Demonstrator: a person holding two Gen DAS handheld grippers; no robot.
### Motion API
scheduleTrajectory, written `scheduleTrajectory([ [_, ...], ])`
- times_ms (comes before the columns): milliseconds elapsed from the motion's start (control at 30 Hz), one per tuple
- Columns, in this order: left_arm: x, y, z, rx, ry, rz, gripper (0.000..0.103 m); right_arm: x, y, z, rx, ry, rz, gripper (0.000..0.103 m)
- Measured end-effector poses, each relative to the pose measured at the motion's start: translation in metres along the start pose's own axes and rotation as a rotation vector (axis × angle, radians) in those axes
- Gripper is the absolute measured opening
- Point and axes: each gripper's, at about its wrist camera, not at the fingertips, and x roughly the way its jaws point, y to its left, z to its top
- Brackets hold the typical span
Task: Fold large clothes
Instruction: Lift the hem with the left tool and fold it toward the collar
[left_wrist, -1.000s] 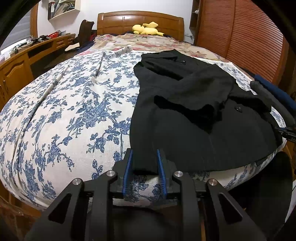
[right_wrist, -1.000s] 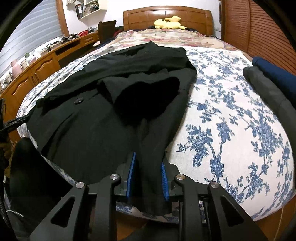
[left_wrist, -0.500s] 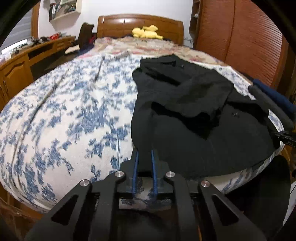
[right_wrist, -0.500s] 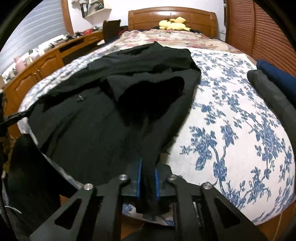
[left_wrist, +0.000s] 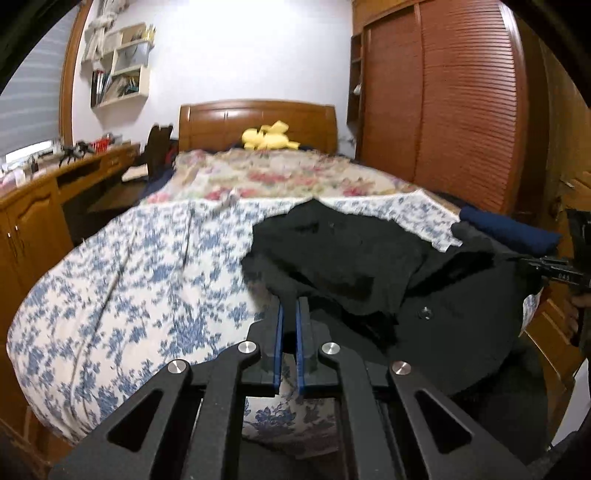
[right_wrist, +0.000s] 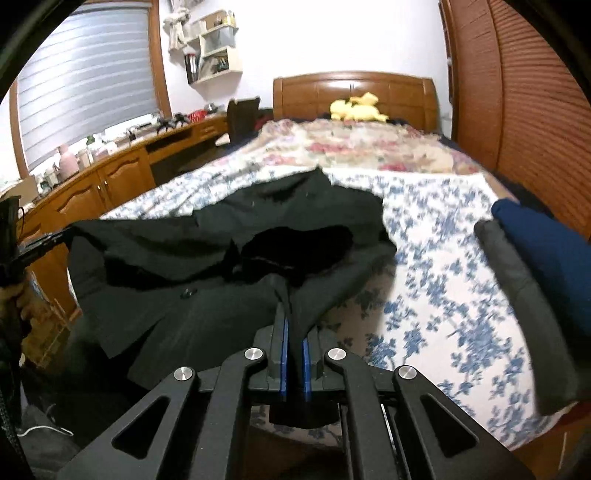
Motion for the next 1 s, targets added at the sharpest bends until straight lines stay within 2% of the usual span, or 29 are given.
scheduleTrajectory([
  [300,-0.064,-0.013,0.034,0.042,-0.153,0.001,0.006,-0.087,0.008,0.005,-0.037,-0.133,-0.027,0.005],
  [467,-0.078,-0.015,0.040,0.051,-0.192,-0.007,0.006,-0.110,0.015,-0.006,-0.058,-0.165,-0.028,0.005],
  [733,-0.032,-0.001,0.032,0.001,-0.113,0.003,0.006,-0.063,0.012,-0.015,-0.059,-0.077,-0.057,0.005],
  [1000,0.024,0.006,0.045,0.022,-0.088,0.045,0.006,0.002,-0.003,0.015,-0.039,-0.061,-0.086,0.006],
])
